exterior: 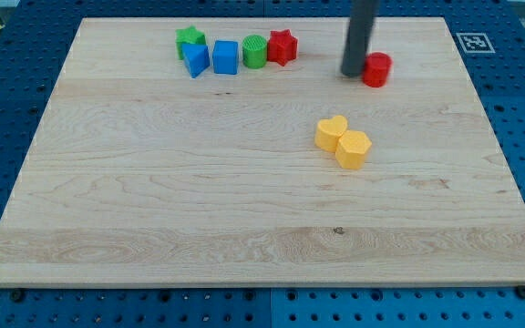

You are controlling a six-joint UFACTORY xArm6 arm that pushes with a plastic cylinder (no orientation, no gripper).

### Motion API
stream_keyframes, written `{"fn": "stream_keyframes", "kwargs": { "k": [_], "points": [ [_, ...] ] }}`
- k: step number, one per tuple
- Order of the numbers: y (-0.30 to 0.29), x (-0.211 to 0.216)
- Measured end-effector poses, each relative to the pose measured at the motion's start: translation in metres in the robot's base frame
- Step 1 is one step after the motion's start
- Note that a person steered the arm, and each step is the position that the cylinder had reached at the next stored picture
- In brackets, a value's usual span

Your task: Push the red star to the red circle

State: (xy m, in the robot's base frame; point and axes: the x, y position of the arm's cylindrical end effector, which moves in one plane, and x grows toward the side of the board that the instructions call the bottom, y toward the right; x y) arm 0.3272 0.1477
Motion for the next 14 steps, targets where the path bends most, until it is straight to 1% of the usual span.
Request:
{"fn": "stream_keyframes", "kwargs": {
  "k": [1,2,4,5,6,8,9,10,11,12,14],
  "points": [
    [0.023,0.002],
    [0.02,-0.018],
    [-0.016,-0.074],
    [-0.082,-0.088],
    [-0.155,-0.088],
    [-0.178,-0.057],
    [-0.179,-0.042],
    [-0.172,-0.04],
    [-0.157,-0.031],
    [-0.128,-0.016],
    [-0.078,0.03]
  ]
}}
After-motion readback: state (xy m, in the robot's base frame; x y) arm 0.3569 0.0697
